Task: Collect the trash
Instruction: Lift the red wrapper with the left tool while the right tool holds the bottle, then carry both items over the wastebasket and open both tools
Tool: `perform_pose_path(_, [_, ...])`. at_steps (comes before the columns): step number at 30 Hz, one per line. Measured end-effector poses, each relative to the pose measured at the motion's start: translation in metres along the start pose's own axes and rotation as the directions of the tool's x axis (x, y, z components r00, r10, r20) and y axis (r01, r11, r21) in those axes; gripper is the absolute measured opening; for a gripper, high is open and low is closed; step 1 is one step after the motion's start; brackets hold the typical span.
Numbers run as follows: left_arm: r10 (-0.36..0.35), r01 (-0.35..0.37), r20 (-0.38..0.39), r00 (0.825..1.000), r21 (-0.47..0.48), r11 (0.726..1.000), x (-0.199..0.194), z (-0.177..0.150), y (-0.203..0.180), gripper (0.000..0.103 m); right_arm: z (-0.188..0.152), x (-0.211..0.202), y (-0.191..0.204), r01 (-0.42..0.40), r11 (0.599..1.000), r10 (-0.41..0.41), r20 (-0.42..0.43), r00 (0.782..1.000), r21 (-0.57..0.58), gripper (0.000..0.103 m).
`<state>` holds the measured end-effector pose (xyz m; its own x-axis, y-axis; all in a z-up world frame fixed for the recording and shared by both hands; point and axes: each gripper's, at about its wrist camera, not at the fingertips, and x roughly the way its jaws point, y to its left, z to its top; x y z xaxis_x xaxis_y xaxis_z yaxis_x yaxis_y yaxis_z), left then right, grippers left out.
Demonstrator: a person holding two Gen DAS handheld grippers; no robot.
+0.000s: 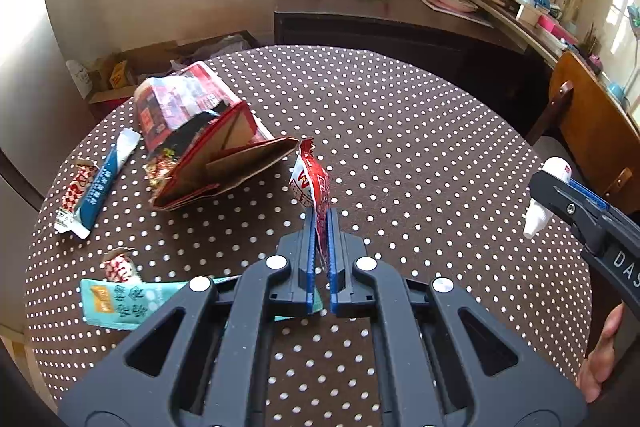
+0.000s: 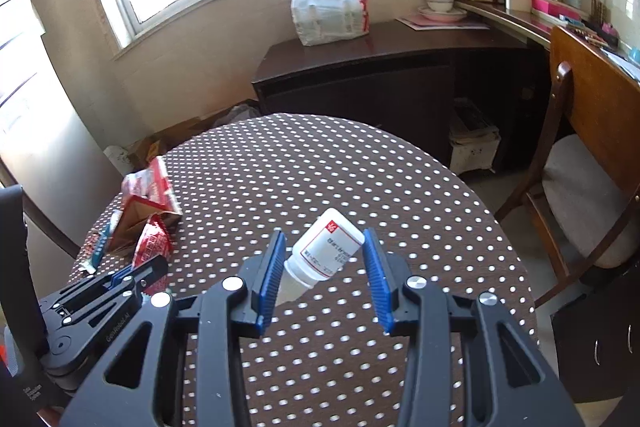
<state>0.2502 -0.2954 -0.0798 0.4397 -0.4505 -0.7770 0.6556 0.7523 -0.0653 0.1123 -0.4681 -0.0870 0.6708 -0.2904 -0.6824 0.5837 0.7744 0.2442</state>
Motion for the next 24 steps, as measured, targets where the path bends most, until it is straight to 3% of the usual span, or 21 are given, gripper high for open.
perform_pose_path(7, [0.021, -0.019, 0.032, 0.999, -0.049, 0.999, -0.033, -0.013, 0.034, 0.005, -0.005, -0.02, 0.044, -0.057, 0.996, 0.058, 0.028, 0.998, -0.064, 0.039])
perform_pose_path(13, [0.096, -0.088, 0.066, 0.993, -0.111, 0.99, -0.069, -0.035, 0.077, 0.005, -0.02, -0.032, 0.104, -0.148, 0.975, 0.152, 0.015, 0.988, -0.164, 0.039])
perform_pose_path(19, [0.219, -0.201, 0.086, 0.972, -0.179, 0.963, -0.104, -0.065, 0.126, 0.005, -0.041, -0.037, 0.166, -0.244, 0.94, 0.243, -0.033, 0.969, -0.24, 0.039])
perform_pose_path(24, [0.281, -0.251, 0.078, 0.957, -0.267, 0.93, -0.13, -0.096, 0.173, 0.005, -0.065, -0.041, 0.225, -0.329, 0.888, 0.317, -0.091, 0.944, -0.322, 0.039])
